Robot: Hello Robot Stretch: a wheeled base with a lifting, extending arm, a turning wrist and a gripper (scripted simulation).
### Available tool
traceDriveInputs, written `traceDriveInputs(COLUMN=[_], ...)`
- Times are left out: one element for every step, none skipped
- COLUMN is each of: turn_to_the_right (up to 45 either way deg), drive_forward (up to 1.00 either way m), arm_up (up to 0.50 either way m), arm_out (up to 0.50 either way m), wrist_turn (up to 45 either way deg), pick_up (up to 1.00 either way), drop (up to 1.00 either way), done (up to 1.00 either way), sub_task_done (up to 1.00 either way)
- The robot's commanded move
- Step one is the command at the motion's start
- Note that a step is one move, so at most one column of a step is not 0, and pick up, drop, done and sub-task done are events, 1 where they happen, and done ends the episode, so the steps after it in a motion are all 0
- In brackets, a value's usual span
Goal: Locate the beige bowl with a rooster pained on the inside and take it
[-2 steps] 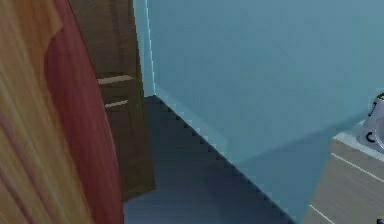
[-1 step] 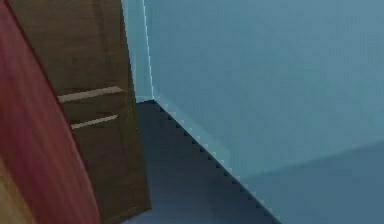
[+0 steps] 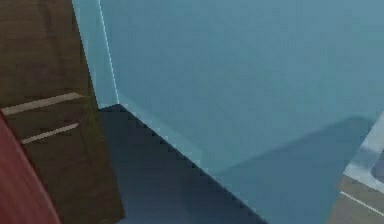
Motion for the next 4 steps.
traceDriveInputs(turn_to_the_right=[0.0,-15.0,0.0,-24.0], drive_forward=[0.6,0.0,0.45,0.0], arm_up=[0.0,0.0,0.0,0.0], arm_out=[0.0,0.0,0.0,0.0], wrist_turn=[0.0,0.0,0.0,0.0], pick_up=[0.0,0.0,0.0,0.0], drop=[0.0,0.0,0.0,0.0], done=[0.0,0.0,0.0,0.0], sub_task_done=[0.0,0.0,0.0,0.0])
